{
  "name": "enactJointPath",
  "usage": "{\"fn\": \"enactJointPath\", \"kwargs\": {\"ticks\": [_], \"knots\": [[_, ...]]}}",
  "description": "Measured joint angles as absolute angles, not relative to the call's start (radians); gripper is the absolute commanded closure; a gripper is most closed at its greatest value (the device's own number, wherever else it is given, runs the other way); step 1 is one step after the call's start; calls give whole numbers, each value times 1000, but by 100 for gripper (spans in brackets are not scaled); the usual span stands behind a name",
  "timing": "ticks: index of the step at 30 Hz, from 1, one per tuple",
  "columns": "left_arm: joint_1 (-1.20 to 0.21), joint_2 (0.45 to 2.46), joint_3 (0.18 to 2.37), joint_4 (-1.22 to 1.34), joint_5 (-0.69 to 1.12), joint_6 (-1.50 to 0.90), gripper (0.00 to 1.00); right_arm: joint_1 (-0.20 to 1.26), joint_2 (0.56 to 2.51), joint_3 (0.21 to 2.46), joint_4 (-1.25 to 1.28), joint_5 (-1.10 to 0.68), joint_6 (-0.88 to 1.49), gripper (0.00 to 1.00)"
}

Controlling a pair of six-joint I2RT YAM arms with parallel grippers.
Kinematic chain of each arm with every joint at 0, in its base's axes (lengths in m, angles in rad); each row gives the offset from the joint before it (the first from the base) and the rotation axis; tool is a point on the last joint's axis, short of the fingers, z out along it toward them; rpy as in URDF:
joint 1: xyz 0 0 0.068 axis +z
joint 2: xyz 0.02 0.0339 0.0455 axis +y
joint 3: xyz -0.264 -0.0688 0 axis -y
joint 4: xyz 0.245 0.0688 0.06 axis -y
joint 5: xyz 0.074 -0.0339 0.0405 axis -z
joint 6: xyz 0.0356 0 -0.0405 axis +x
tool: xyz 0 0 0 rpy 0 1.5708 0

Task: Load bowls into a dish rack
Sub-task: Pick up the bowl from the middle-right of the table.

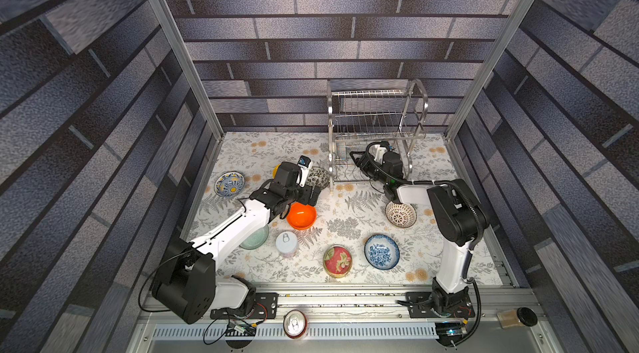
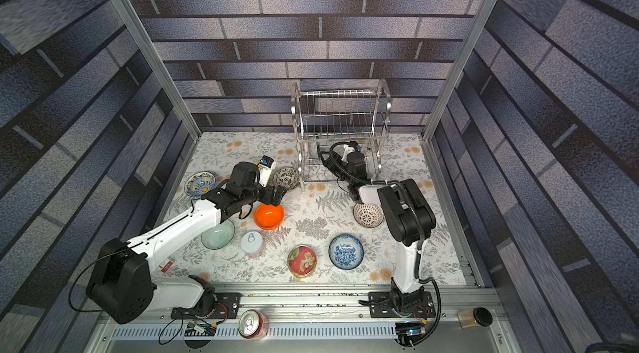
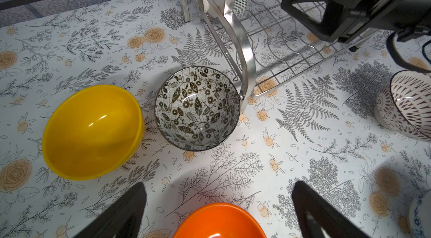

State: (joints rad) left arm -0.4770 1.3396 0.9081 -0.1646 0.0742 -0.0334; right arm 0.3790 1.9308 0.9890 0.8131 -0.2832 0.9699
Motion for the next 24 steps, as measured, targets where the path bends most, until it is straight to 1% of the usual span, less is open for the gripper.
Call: {"fn": "enactJointPath", "kwargs": {"ticks": [4, 13, 24], "knots": [[-477, 1340, 908, -165, 74, -33, 0, 379, 1891, 926, 813, -290, 970, 39], [-479, 1340, 916, -165, 74, -33, 0, 379, 1725, 783, 800, -297, 958, 39], [-485, 1340, 919, -165, 73, -33, 0, 397, 1473, 626, 612, -275, 857, 39]]}}
